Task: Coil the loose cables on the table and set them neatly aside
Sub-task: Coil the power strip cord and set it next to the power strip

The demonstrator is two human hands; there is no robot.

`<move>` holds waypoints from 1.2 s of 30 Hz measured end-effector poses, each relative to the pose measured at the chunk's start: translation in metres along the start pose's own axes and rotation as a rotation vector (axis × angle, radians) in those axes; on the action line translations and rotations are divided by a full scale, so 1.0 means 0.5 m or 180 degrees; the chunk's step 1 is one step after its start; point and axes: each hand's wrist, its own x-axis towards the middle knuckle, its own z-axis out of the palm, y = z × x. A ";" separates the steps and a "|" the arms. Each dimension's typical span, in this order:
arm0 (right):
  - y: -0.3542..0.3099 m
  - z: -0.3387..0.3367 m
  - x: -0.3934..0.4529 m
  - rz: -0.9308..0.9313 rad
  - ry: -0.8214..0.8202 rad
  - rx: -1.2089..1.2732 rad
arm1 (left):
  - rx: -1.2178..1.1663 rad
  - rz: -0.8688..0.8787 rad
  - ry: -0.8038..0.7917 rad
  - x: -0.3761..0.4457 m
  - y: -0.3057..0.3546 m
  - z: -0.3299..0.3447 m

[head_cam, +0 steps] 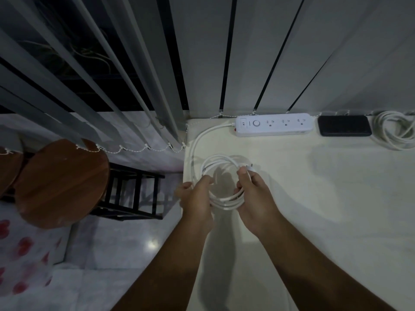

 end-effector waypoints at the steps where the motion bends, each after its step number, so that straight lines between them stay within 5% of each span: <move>1: -0.003 0.000 0.001 -0.0017 -0.0022 0.0079 | -0.0308 -0.0178 -0.0201 0.003 0.003 -0.004; 3: -0.007 0.000 0.004 -0.0126 -0.0014 0.0038 | -0.0367 -0.0299 -0.0718 0.005 0.013 -0.007; 7: -0.008 0.002 0.010 -0.0275 0.0074 -0.0212 | -0.0080 0.0137 -0.0491 0.023 0.021 -0.007; 10: -0.010 0.008 0.021 -0.0402 0.0201 -0.0323 | -0.0104 0.0179 -0.0832 0.024 0.041 -0.002; 15: -0.045 0.014 0.047 -0.0731 -0.0048 -0.1189 | -0.0017 -0.0482 -0.1567 0.039 0.093 0.005; 18: -0.062 0.019 0.058 -0.0762 -0.0165 -0.1339 | 0.0080 -0.0695 -0.1363 0.047 0.109 0.021; 25: -0.019 0.021 0.067 -0.0466 -0.0160 0.0322 | -0.0950 -0.0636 -0.1143 0.045 0.074 0.058; 36: -0.038 -0.002 0.114 -0.0494 -0.0415 -0.0591 | 0.0395 0.0038 -0.1471 0.097 0.114 0.052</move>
